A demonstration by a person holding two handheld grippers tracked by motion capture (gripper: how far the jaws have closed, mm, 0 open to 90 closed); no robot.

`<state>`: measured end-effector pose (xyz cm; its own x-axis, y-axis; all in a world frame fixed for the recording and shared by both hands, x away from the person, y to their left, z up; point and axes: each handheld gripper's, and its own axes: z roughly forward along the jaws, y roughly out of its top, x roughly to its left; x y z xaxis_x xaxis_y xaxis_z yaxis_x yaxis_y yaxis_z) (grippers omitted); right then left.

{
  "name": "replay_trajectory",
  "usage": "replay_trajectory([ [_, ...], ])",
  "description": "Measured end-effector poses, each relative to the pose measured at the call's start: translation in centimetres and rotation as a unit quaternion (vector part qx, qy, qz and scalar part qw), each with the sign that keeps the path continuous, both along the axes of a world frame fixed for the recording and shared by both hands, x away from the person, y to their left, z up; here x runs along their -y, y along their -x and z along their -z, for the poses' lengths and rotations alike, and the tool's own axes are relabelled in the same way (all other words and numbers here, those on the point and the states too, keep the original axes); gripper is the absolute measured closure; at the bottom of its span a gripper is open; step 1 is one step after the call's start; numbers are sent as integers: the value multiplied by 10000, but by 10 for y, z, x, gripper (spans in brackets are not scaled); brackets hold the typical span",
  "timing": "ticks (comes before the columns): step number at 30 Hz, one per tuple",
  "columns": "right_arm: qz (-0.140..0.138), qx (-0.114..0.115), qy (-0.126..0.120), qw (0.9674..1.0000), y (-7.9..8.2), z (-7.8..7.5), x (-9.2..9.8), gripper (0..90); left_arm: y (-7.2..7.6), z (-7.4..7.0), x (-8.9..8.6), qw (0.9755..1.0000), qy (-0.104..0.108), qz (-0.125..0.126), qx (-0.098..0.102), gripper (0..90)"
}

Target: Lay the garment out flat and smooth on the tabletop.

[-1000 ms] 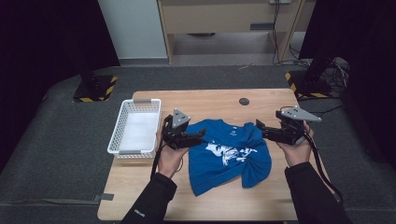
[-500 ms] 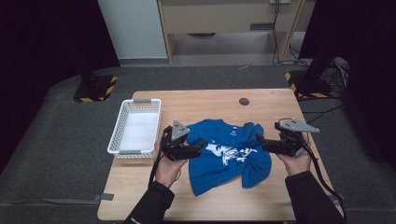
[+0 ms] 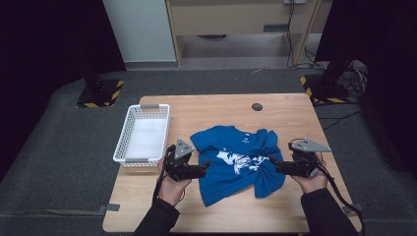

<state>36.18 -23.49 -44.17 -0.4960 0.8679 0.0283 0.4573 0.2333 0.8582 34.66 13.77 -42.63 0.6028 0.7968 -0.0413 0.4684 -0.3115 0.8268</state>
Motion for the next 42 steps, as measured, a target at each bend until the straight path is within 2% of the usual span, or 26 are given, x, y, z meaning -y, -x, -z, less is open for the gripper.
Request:
replay_trajectory([
  [5,-51,-66,101,9999,7,10,2,115,8,14,-3,9999,-45,92,-113,187],
  [10,-19,-177,144,9997,12,21,3,100,13,25,-5,9997,-75,76,-209,169],
  [12,6,-208,321,9993,15,25,2,82,16,29,-6,9997,-96,93,-221,163],
  [16,-7,-313,330,9990,18,31,2,90,19,38,-5,9992,-211,169,-297,160],
  [20,28,-393,423,9983,20,38,4,89,22,47,-4,9986,-304,210,-367,149],
  [23,62,-398,607,9973,22,41,2,84,24,54,-3,9981,-372,238,-432,140],
  [27,87,-491,633,9967,23,46,-1,83,26,66,-4,9970,-490,254,-551,137],
  [31,84,-568,734,9956,23,51,-4,75,28,72,-3,9961,-554,249,-632,129],
  [42,103,-789,980,9920,20,61,-9,63,26,81,4,9945,-805,270,-608,120],
])
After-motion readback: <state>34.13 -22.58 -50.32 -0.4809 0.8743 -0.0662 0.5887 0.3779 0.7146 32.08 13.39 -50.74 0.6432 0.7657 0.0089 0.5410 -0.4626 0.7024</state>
